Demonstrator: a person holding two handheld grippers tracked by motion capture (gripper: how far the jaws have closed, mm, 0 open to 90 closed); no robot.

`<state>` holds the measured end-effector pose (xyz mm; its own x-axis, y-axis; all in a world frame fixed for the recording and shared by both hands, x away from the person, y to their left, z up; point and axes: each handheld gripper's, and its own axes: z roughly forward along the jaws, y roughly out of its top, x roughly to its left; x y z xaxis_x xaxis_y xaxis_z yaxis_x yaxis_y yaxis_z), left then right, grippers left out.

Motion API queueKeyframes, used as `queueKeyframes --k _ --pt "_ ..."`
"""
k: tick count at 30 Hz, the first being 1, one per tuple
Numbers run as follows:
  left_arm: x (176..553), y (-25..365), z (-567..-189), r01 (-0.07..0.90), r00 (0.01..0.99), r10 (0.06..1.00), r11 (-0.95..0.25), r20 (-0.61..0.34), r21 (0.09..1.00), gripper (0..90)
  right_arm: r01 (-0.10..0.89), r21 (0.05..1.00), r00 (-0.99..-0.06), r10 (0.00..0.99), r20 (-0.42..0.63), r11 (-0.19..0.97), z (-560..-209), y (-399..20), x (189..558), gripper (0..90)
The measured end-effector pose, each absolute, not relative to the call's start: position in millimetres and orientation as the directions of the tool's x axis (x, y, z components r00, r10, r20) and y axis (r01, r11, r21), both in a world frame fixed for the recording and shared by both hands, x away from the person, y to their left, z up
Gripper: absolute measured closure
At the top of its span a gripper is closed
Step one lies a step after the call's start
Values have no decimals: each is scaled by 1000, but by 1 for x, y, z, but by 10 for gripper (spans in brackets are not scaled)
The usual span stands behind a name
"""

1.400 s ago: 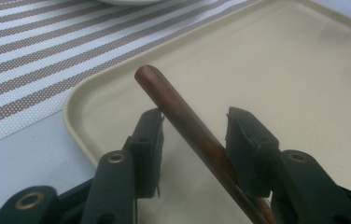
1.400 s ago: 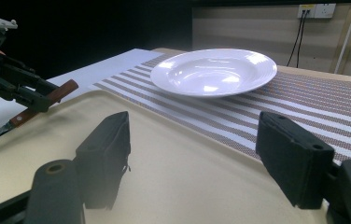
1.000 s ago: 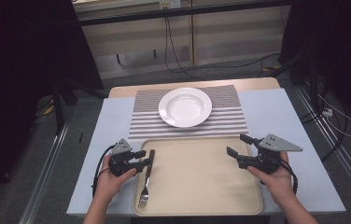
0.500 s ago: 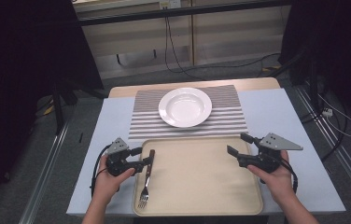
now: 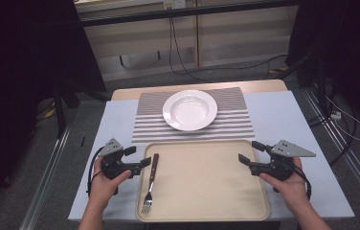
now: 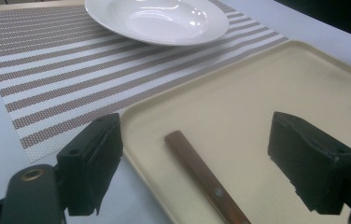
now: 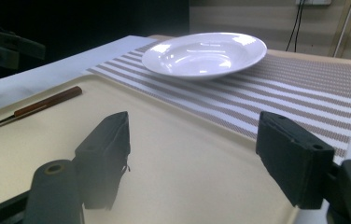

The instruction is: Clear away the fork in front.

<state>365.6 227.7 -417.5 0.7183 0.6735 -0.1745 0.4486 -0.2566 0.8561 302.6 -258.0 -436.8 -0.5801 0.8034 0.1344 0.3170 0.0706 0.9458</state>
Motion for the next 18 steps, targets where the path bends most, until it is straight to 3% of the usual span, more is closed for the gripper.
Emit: queueKeyframes --k 18 --pt "362 253 -411 437 703 693 -243 -160 866 136 331 942 -552 823 138 64 -440 -278 302 239"
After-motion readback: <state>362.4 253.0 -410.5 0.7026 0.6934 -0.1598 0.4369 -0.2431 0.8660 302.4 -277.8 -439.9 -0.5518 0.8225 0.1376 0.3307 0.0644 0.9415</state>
